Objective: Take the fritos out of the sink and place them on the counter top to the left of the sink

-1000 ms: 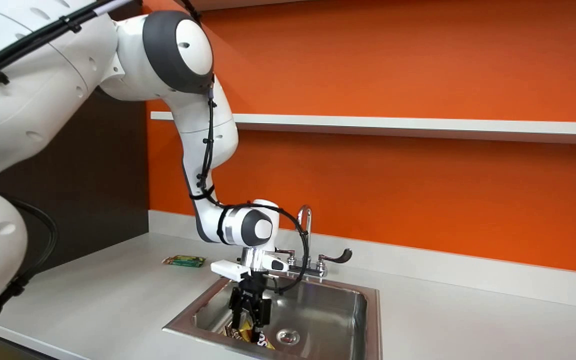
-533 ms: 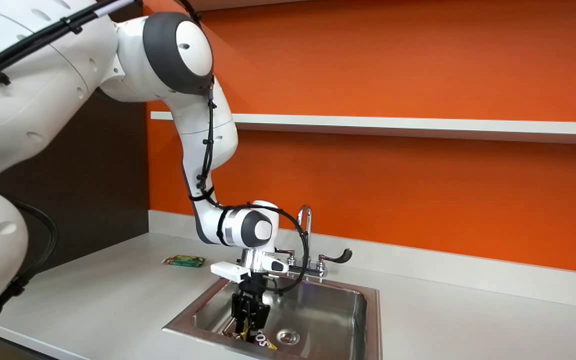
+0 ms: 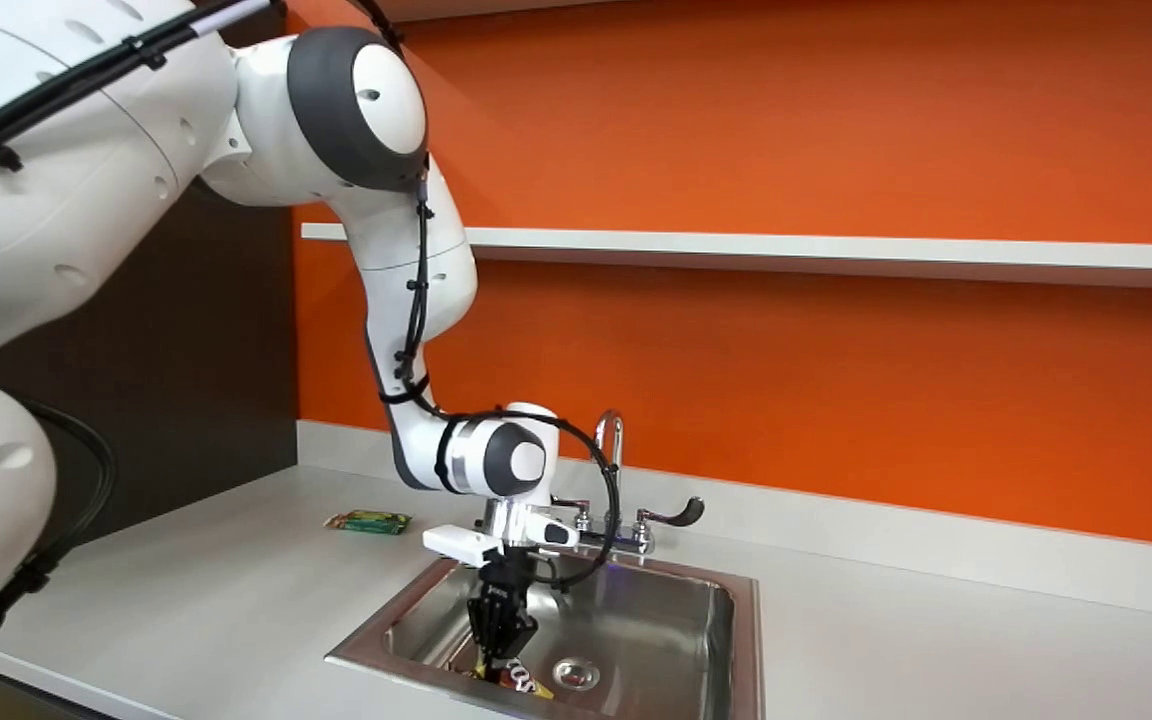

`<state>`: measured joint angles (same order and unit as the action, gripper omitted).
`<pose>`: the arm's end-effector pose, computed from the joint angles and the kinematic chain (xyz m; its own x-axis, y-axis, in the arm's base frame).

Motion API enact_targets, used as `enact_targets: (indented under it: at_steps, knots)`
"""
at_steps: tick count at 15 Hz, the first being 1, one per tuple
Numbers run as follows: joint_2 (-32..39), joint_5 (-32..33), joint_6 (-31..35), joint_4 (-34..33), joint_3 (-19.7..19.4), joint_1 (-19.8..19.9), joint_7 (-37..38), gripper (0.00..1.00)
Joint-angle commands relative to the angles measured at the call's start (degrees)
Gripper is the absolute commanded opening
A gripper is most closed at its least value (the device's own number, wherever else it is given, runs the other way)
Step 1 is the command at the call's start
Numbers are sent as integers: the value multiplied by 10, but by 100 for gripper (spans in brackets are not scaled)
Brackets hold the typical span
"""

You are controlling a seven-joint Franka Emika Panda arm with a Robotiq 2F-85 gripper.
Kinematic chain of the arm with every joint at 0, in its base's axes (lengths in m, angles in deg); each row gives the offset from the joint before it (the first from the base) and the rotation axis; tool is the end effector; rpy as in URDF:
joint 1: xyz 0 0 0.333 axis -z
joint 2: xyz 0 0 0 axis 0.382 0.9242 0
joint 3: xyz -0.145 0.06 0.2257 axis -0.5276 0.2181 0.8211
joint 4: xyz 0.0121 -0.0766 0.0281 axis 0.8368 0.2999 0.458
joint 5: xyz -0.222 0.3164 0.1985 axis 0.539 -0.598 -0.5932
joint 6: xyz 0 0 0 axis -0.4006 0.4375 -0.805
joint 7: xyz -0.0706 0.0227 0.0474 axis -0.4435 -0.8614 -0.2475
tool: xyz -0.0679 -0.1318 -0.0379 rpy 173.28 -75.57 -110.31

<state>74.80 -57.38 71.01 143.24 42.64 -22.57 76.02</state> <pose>0.4959 -0.1145 -0.0404 0.8122 -0.4973 -0.3049 -0.4524 -0.8670 0.2090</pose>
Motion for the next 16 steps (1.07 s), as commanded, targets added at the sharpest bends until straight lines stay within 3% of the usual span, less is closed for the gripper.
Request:
enact_targets:
  at_steps: [1, 16]
  knots:
    - [-6, 17, 0, -3, -6, -9, 17, 0]
    - [-132, 77, -27, 26, -8, -39, 20, 0]
